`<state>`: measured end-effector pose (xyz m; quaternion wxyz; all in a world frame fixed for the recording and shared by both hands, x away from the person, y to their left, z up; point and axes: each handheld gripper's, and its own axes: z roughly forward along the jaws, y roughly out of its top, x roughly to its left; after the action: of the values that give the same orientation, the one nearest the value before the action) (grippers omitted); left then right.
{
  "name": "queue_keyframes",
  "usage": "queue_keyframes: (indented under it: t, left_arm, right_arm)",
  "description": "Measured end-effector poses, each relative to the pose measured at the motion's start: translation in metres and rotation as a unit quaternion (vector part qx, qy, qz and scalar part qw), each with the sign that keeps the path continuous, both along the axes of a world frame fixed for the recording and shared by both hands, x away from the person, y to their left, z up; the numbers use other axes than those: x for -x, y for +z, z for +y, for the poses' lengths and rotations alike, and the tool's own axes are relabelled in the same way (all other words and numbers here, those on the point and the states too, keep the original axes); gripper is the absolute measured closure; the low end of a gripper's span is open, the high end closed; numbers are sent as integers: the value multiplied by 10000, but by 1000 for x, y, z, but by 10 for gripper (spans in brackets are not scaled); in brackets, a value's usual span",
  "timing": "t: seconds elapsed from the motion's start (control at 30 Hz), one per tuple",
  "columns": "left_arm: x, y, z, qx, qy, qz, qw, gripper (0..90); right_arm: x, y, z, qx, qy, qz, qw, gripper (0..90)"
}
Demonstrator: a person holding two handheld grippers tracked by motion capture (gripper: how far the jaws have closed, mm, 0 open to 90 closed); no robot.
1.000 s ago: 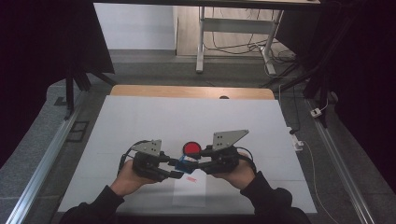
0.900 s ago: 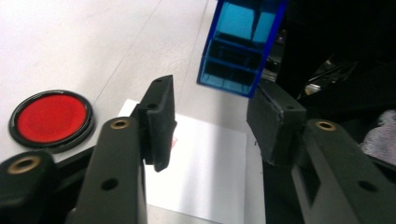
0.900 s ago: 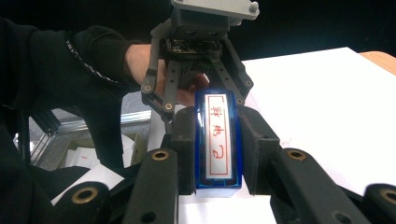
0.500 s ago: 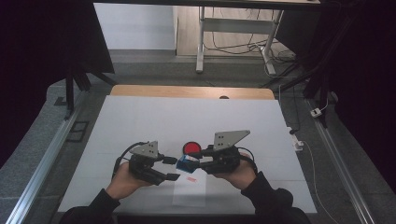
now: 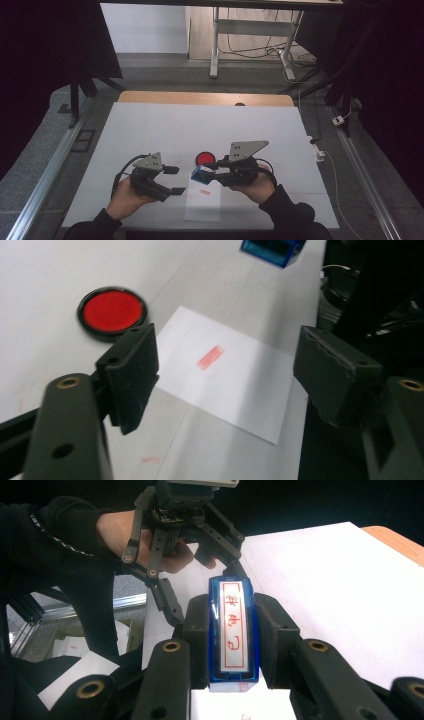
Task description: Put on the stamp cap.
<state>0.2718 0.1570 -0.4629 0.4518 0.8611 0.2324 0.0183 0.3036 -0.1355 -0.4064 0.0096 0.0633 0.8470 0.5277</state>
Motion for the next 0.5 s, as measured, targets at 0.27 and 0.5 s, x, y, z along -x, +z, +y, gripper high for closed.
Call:
queue_keyframes:
  t: [0.27,0.5]
  left_arm:
    - [9,-3,9,-193,366,49,9991,184]
    - [17,-4,15,-238,536,114,9982,142]
  right_arm:
    - [0,0,-1,37,-121,-8,9999,697]
    - [-1,-1,-2,118,-218,-19,9997,696]
